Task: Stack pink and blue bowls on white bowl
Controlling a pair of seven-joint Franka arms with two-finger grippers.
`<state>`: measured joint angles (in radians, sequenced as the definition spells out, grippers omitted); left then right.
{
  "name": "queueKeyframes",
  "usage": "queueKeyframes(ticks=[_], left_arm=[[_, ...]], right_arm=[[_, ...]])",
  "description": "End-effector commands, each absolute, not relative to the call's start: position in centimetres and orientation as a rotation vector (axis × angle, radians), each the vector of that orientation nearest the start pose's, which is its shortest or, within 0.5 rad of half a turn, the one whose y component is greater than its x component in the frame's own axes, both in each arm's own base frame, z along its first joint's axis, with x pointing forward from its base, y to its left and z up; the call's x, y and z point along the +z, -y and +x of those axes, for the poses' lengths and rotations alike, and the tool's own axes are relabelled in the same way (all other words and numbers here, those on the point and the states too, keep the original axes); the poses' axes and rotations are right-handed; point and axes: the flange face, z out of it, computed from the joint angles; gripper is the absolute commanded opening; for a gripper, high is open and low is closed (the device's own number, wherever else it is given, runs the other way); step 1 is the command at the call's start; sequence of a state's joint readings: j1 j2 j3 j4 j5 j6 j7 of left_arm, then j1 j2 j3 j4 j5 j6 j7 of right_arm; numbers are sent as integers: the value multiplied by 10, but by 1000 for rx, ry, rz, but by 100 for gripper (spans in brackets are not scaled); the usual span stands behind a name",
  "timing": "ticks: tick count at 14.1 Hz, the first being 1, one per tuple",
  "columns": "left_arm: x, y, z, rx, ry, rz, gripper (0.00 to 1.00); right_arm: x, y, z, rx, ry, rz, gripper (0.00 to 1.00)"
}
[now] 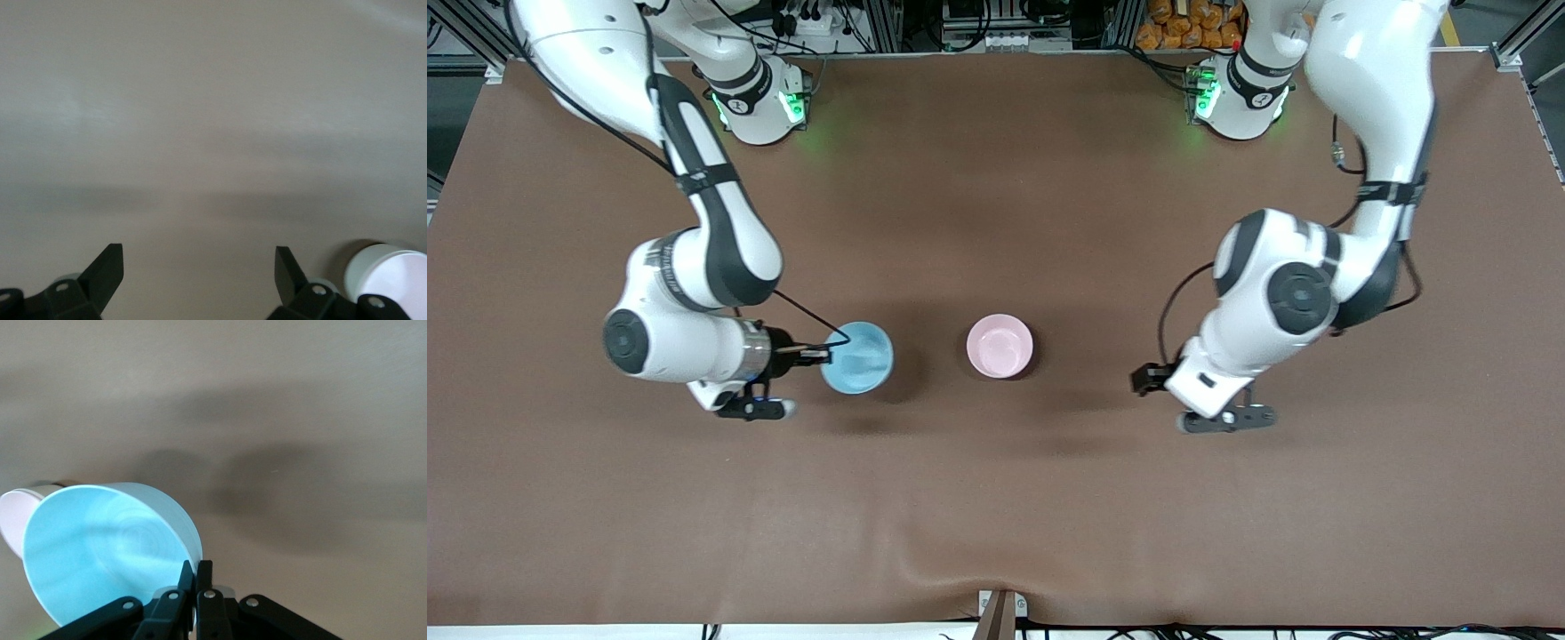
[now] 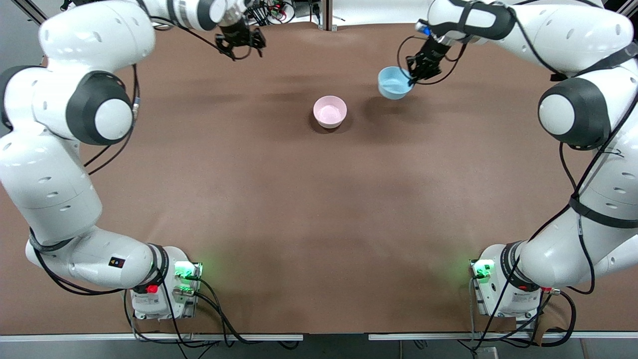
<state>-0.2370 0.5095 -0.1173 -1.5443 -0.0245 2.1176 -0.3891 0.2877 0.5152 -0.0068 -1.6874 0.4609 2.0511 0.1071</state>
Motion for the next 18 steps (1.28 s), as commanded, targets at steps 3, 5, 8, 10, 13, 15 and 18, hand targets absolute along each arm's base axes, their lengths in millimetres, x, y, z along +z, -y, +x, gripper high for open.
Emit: queueKeyframes(ticks=[3,5,8,10,13,15,18], left_arm=[[413,143,664,-41,-50,-3208,100],[439,112,656,7,-51,-3195,100],[492,97,636,12,-55,-3181,100],[527,89,618,15,-47,-3169,100],[583,83,576,79,-34,-3145,100],[618,77,544,114,-31,-3130,100],[638,73,521,144,-28,-3118,100]], right_arm=[[297,-285,605,286,-267,-2733,0],[298,-307,596,289,-296,-2736,0],[289,-330,588,260,-295,-2739,0],[282,-359,575,258,-357,-2745,0],[269,-369,571,236,-364,-2757,0],[260,-379,567,219,-353,-2762,0],[247,-392,561,202,-356,-2768,0]])
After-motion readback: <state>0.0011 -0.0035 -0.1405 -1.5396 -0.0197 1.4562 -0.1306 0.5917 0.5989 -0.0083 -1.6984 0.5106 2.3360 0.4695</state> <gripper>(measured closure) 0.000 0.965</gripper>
